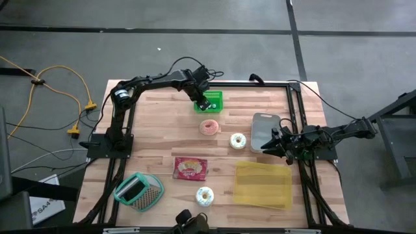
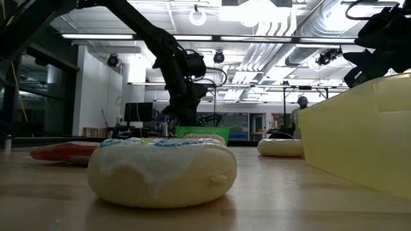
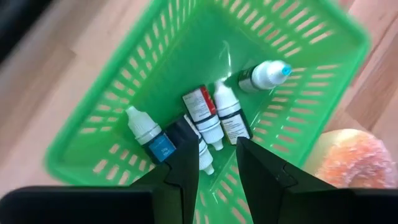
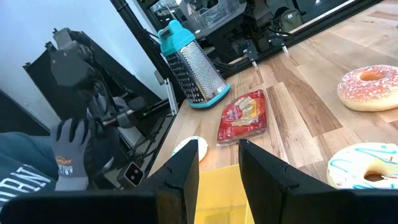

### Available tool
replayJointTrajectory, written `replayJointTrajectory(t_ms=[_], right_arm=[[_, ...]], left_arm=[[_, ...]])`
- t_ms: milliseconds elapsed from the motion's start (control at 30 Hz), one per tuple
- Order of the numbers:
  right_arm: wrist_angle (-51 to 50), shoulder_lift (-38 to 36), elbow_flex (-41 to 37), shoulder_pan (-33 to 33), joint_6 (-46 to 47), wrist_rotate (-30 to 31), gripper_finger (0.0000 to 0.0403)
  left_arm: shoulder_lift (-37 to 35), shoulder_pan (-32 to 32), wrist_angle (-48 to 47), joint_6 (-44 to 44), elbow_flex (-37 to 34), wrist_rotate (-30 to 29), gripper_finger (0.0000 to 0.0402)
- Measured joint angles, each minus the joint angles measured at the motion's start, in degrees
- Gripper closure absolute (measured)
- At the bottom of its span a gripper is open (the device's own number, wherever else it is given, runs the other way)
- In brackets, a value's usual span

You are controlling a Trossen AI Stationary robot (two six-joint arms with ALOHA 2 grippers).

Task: Pick & Place Food Item
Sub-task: Put the red popcorn bag into the yellow bin

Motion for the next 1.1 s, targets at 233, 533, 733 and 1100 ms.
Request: replayJointTrajectory(t_ms=[233, 533, 733, 1100], right_arm=[[0.00, 0.02, 0.00, 0.00, 0.00, 0.02, 0.0302], [-0.02, 0.01, 0.00, 0.00, -0.01, 0.01, 0.0302], [-0.02, 0.00, 0.00, 0.00, 0.00, 0.02, 0.0302], [-0.02, 0.01, 0.02, 0.01, 0.00, 0.01, 0.0302]], left_arm=[[-4.78, 0.14, -4.40, 2.52, 3.05, -3.43, 0.0298], [-9.58, -3.41, -8.38, 4.66, 3.24, -8.76, 0.0298], [-10.13, -6.28, -9.22, 4.67, 3.24, -9.31, 0.0298], [-10.48, -13.11, -10.54, 5.05, 3.22, -9.34, 0.0298]])
